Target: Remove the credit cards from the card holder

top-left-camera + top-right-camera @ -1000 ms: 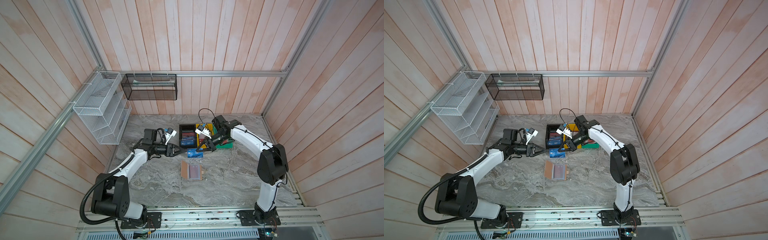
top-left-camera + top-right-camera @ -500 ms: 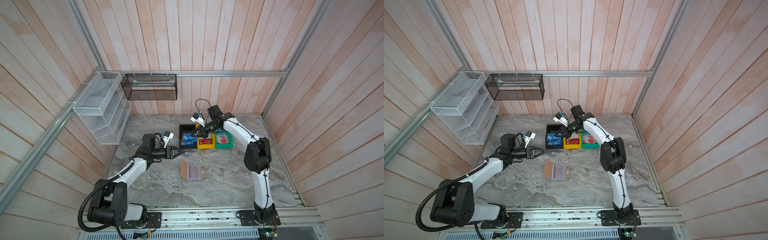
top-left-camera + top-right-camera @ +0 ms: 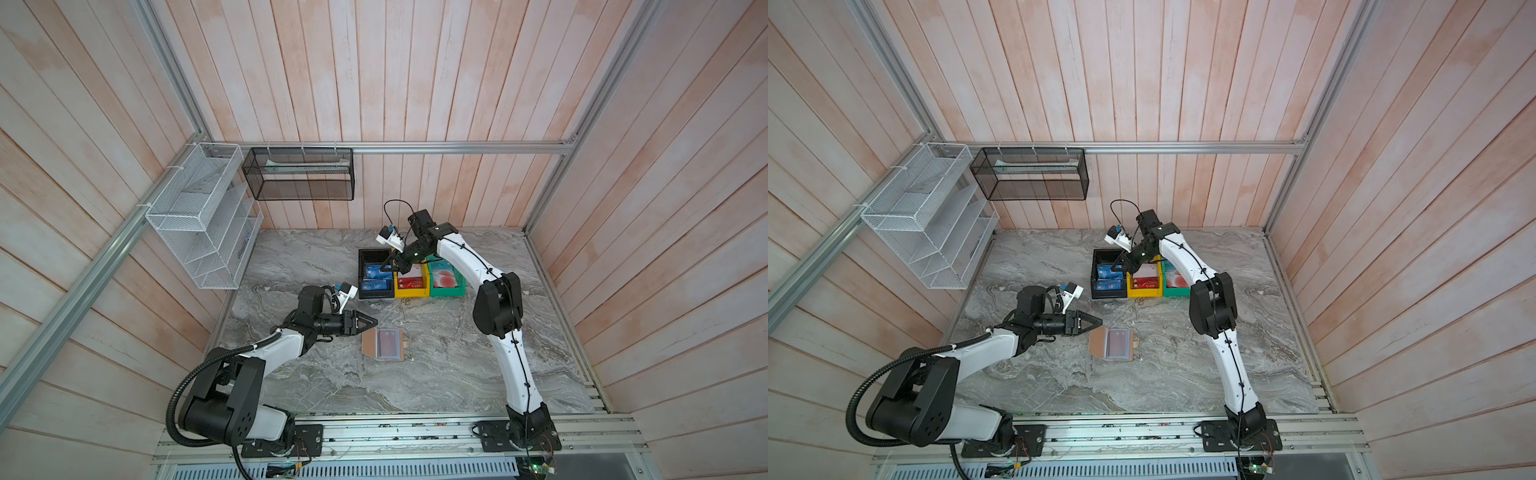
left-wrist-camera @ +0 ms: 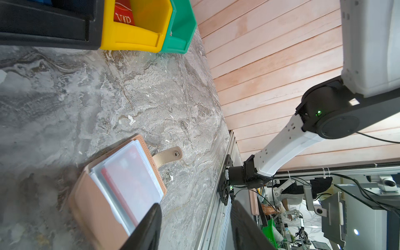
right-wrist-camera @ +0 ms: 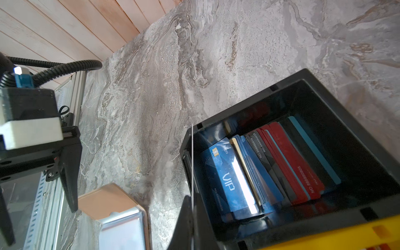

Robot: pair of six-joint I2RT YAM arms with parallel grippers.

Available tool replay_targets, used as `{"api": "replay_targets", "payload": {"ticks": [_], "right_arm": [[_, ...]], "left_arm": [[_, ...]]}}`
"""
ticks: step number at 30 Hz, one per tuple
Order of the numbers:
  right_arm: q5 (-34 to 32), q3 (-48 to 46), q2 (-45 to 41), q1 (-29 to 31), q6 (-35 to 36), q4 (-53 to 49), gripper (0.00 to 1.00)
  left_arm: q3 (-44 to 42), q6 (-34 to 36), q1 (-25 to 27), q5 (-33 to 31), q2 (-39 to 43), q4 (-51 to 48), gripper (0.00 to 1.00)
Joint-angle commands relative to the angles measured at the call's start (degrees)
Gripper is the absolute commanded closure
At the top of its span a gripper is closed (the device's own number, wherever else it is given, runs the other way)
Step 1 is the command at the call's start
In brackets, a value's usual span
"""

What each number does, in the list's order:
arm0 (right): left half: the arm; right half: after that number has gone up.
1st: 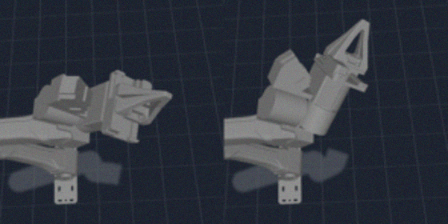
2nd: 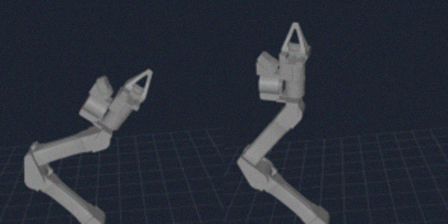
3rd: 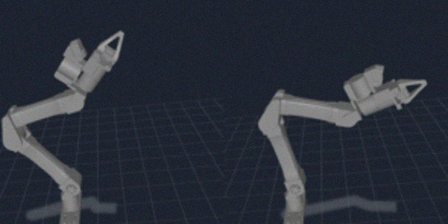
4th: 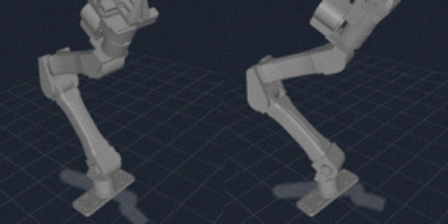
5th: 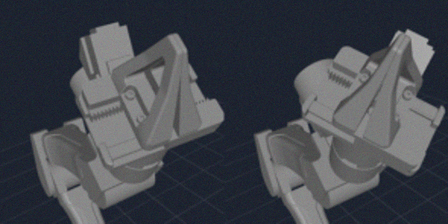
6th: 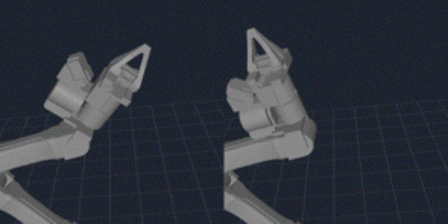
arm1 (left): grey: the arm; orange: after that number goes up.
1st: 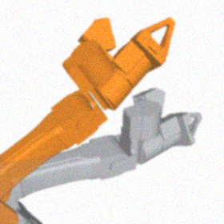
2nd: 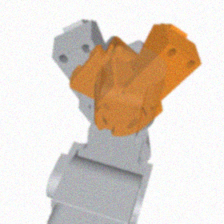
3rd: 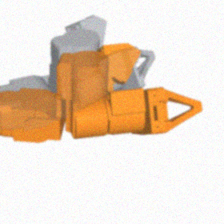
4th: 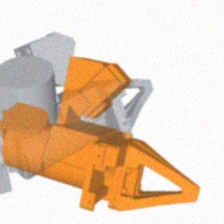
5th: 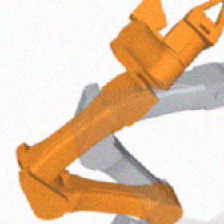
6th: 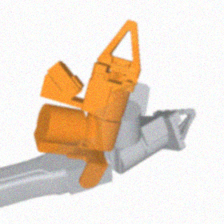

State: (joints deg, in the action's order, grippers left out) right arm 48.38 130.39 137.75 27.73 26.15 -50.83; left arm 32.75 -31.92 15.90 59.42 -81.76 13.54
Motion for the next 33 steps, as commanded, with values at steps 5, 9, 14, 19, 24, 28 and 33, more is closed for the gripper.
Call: {"api": "replay_targets", "payload": {"ticks": [5, 9, 14, 19, 24, 28, 33], "right_arm": [[-0.06, -3.51, 0.56, 0.91, 1.62, 3.5, 1.0], [0.13, -4.31, 1.0, 1.28, 1.61, 5.23, 1.0], [1.04, -5.57, 1.25, 1.58, 1.36, 7.03, 1.0], [0.18, -6.81, 1.37, 1.74, 1.4, 8.55, 1.0], [-0.57, -6.73, 2.23, 1.71, 1.71, 8.6, 1.0], [-0.75, -6.51, 2.87, 1.75, 1.5, 9.27, 1.0], [-1.17, -5.64, 3.82, 1.75, 1.26, 9.78, 1.0]], "left_arm": [[-0.08, 1.27, 0.01, -0.73, -2.49, 2.03, 0.47], [-0.15, 0.9, 0.01, -0.56, -3.92, 3.16, 0.47], [-0.51, 1.06, -0.08, -0.27, -4.49, 3.73, 0.48], [-0.76, 1.2, -0.48, -0.22, -4.73, 3.69, 0.48], [-1.19, 1.29, -1.04, -0.06, -5.35, 4.01, 0.48], [-1.64, 0.98, -1.22, 0.28, -5.83, 4.89, 0.48], [-1.64, 0.96, -1.49, 0.65, -6.13, 5.14, 0.48]]}}
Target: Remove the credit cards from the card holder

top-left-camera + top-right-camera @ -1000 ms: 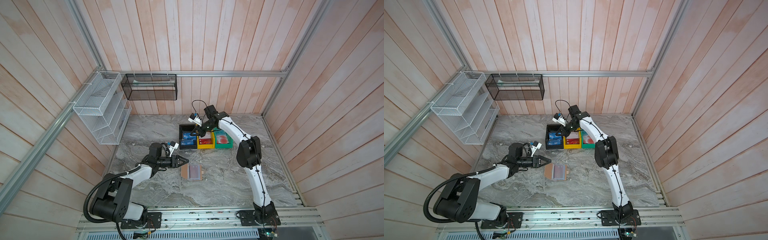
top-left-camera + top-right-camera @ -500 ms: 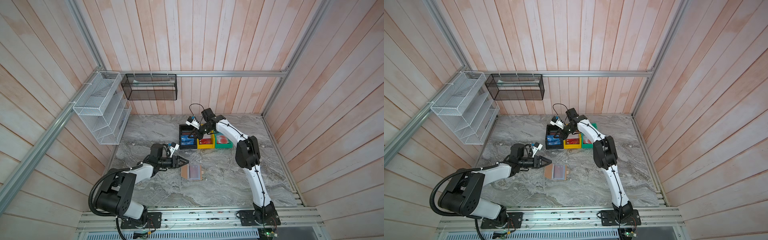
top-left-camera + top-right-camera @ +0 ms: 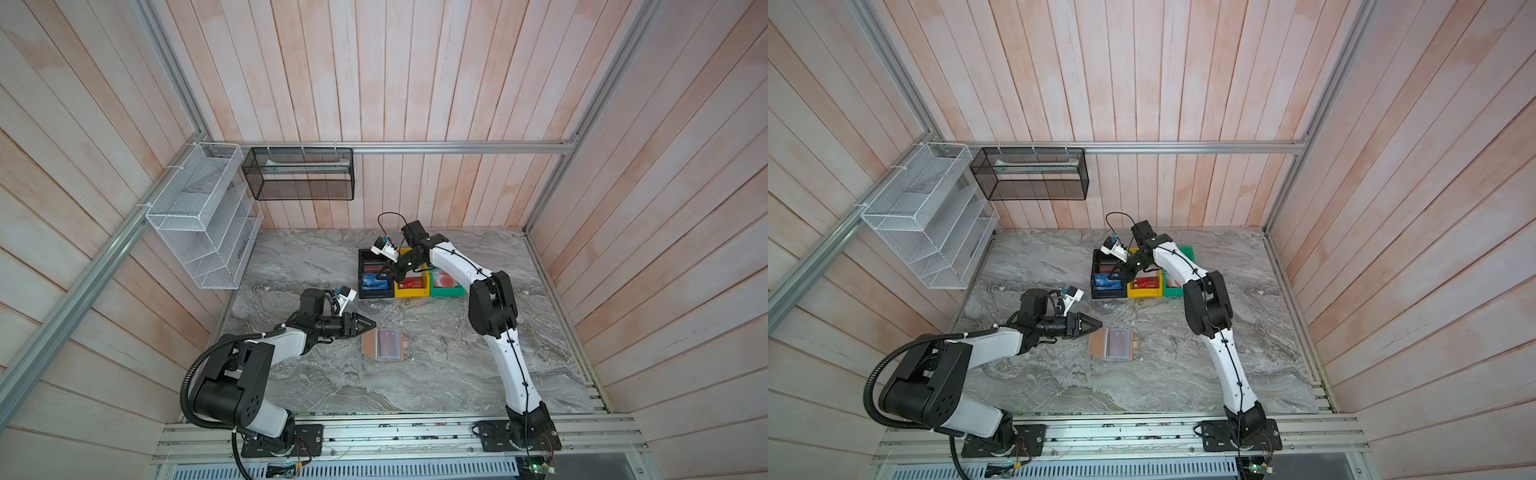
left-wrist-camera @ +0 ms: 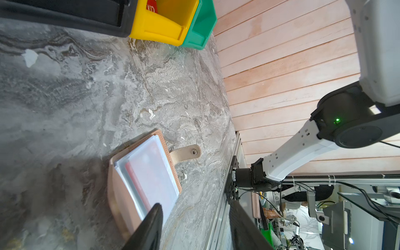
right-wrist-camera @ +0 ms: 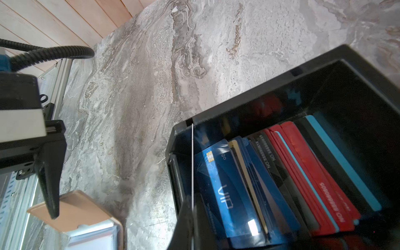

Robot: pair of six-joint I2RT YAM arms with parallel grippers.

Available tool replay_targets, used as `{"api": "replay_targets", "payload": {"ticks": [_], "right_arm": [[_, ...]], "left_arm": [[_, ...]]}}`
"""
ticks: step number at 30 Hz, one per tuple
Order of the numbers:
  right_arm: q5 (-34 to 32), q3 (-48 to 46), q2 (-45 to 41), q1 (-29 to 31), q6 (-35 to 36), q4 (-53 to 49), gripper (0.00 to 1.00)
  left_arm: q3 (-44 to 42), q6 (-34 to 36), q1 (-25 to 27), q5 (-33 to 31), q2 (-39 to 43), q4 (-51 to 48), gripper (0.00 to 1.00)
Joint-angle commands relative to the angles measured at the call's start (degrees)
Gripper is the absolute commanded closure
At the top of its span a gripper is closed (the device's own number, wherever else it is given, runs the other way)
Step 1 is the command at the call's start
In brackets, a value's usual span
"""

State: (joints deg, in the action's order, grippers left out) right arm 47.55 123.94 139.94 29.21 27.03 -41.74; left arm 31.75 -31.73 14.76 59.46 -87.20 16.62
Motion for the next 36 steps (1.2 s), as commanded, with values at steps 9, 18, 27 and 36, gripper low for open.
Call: {"api": "replay_targets", "payload": {"ticks": [9, 18, 27, 36], "right_arm": [[-2.09, 1.13, 2.0, 0.4, 0.28, 0.39, 1.0], [-2.77, 1.35, 2.22, 0.54, 0.1, -0.17, 0.99], [-3.46, 1.61, 2.19, 0.91, -0.02, -0.15, 0.93], [-4.46, 2.36, 2.69, 1.37, -0.04, -0.6, 0.88]], "left_arm": [[-1.01, 0.97, -1.25, 0.95, -0.61, 1.95, 0.48], [-0.63, 1.03, -1.49, 1.29, -0.69, 1.69, 0.48], [-0.46, 0.97, -1.58, 1.49, -0.43, 1.34, 0.49], [-0.46, 1.32, -1.76, 1.46, 0.09, 0.79, 0.49]]}}
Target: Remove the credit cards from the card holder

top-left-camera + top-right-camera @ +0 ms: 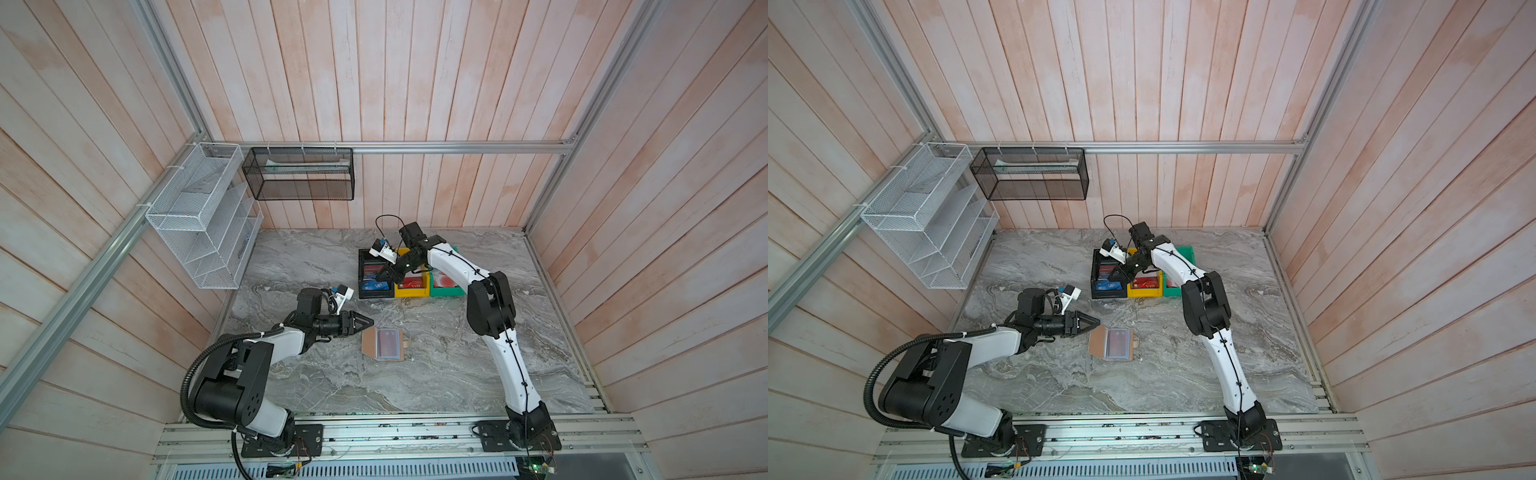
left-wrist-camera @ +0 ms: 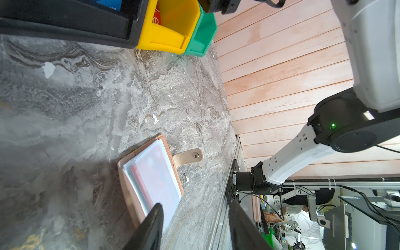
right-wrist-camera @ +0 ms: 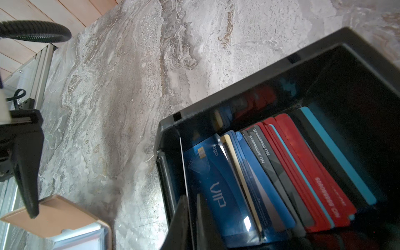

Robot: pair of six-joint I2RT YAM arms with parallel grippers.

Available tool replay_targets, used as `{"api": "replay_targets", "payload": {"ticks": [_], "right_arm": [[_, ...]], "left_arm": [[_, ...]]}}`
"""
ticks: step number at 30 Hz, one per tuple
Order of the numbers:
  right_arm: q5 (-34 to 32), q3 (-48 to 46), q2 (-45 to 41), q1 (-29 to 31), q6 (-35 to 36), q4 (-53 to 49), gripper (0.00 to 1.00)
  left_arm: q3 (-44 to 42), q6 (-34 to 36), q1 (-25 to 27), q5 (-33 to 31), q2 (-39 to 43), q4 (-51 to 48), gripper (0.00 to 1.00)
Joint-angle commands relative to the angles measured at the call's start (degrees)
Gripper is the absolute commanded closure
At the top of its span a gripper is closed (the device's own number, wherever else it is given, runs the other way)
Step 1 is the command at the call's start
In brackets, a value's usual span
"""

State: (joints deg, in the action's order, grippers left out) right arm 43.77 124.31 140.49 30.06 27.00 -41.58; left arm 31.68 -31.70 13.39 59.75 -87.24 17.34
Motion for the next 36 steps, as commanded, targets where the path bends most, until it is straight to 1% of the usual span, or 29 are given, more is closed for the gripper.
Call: {"api": "replay_targets", "payload": {"ticks": [1, 5, 11, 14, 18, 23, 29, 32, 33, 34, 36], "right_arm": [[-0.71, 2.01, 2.16, 0.59, -0.01, -0.86, 0.88], [-1.37, 1.99, 1.92, 0.62, 0.38, -1.52, 0.87], [-4.37, 1.17, 0.4, 1.13, 0.94, -1.8, 0.83], [-4.95, -0.6, -1.85, 1.26, 0.64, -0.42, 0.82], [-6.47, -5.57, -7.55, 1.72, -0.51, 3.13, 0.81], [-8.66, -17.51, -19.49, 2.92, -4.77, 10.25, 0.81], [-7.74, -38.01, -34.65, 4.93, -13.26, 20.93, 0.84], [-8.32, -48.16, -39.71, 6.3, -19.48, 26.32, 0.85], [-8.74, -50.18, -40.69, 6.75, -20.97, 26.83, 0.85], [-9.42, -52.23, -41.58, 7.21, -22.63, 27.36, 0.87], [-11.4, -56.85, -43.0, 7.77, -26.7, 29.58, 0.94]], "left_arm": [[-0.39, 1.31, -0.47, 1.17, 0.14, -0.01, 0.49], [-0.52, 1.39, -0.6, 1.25, 0.23, -0.11, 0.49], [-0.92, 1.42, -0.74, 1.11, 0.75, -0.11, 0.49], [-1.14, 1.43, -0.9, 1.01, 0.93, -0.11, 0.49], [-1.1, 1.13, -0.91, 0.76, 0.27, 0.05, 0.49], [-1.32, 0.29, -0.9, 0.19, -1.08, 1.01, 0.49], [-1.46, -0.11, -0.83, -0.07, -2.63, 1.43, 0.51], [-1.8, 0.3, -0.82, -0.28, -2.5, 0.93, 0.58], [-1.89, 0.38, -0.83, -0.54, -2.42, 0.68, 0.6], [-2.11, 0.29, -0.82, -0.72, -2.38, 0.75, 0.62], [-2.87, -0.11, -0.82, -0.91, -2.12, 1.4, 0.66]]}}
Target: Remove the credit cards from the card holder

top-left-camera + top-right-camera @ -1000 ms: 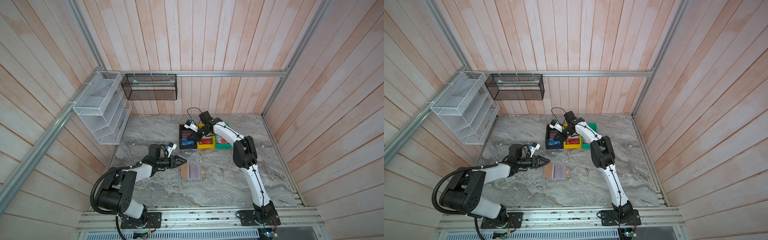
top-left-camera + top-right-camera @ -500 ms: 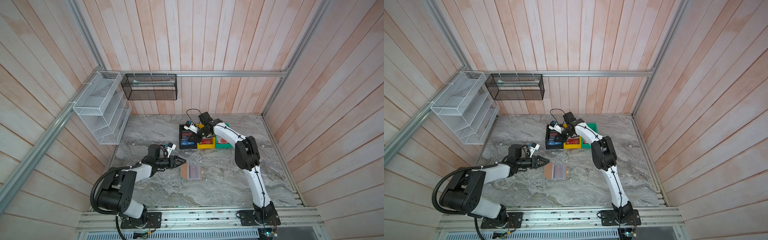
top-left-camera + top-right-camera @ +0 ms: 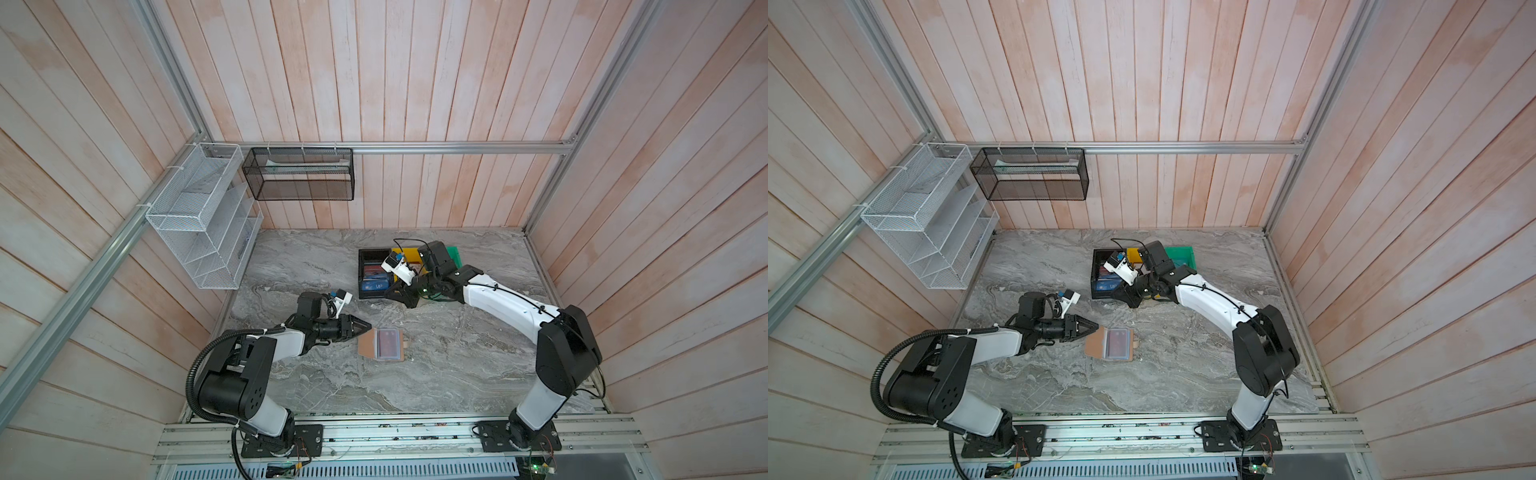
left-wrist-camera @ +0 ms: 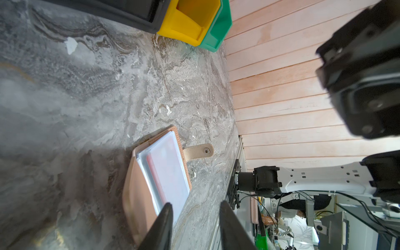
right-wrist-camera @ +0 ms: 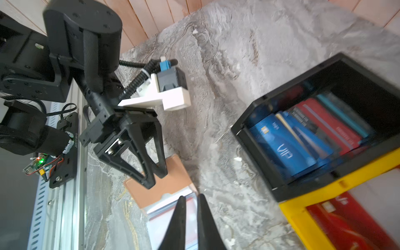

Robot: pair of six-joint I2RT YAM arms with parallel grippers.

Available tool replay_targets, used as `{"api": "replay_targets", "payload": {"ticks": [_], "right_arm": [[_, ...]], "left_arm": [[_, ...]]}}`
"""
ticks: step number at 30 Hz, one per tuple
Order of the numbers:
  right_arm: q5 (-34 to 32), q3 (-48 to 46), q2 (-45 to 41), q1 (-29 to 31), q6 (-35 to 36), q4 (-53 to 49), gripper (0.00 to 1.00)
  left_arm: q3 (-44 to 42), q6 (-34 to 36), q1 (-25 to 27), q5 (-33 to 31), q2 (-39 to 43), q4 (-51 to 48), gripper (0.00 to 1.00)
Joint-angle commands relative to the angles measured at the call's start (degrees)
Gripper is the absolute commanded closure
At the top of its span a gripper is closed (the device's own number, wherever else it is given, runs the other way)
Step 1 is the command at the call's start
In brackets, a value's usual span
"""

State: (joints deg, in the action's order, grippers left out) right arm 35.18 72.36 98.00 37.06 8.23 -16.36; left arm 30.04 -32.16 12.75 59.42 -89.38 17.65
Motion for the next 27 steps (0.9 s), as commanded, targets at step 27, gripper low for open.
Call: {"api": "replay_targets", "payload": {"ticks": [27], "right_arm": [[-3.87, -17.19, 6.96, 1.99, -14.32, 8.32, 1.0]], "left_arm": [[-1.68, 2.27, -0.91, -5.75, -7.39, -1.81, 0.92]]}}
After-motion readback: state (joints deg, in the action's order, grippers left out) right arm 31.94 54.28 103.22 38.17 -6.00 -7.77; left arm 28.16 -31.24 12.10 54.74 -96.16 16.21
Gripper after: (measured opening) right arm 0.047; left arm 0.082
